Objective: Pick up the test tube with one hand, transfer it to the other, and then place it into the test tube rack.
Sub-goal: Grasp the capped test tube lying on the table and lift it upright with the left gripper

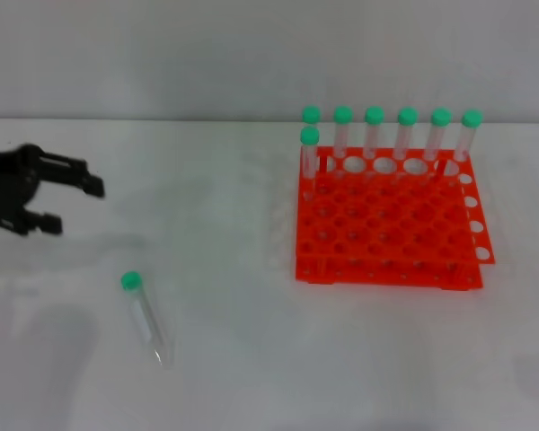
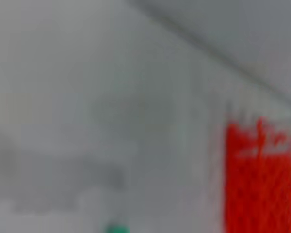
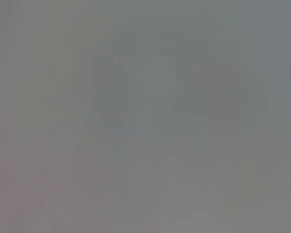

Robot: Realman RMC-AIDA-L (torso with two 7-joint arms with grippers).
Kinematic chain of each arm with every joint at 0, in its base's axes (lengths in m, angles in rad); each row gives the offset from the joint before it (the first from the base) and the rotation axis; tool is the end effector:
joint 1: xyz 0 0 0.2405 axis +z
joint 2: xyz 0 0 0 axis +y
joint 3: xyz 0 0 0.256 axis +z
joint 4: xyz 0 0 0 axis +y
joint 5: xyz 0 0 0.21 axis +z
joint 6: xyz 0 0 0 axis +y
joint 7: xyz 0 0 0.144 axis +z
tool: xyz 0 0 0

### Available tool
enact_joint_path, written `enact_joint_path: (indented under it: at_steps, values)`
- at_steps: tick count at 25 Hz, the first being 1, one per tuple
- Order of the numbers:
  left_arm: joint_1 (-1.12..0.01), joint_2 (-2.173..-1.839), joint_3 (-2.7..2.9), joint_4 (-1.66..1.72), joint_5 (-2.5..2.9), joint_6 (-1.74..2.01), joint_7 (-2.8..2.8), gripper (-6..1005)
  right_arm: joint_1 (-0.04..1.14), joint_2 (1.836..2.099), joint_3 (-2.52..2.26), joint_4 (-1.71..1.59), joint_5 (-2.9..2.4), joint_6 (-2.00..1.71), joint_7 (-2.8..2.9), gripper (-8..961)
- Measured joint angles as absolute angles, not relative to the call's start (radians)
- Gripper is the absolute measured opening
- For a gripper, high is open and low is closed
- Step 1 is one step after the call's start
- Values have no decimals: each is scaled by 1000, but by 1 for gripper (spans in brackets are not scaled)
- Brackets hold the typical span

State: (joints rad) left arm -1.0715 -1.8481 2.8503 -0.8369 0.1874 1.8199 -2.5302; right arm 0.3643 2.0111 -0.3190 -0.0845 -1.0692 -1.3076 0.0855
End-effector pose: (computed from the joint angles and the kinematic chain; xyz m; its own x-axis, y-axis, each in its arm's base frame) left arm -0.2537 0.3906 0.1381 -0.0717 0.9536 0.2923 0.9938 0.0932 -0.0602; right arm 0.3869 0.3008 0.0693 0.8794 0.1066 -0.4639 -0.4698 0.0366 -0.8820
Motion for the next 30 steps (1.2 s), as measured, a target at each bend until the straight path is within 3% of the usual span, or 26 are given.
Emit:
enact_joint_path:
  at_steps: [9,30]
  values:
    - [-1152,-1817,2850,-634,406,1814,-2714,874,377,2012,-319,-119,-1029,-1309,55,528]
    - [-1183,-1854,2848,-456,593,1750,-2894,859,367,2014,-319,-106,-992,-1312,-18,529]
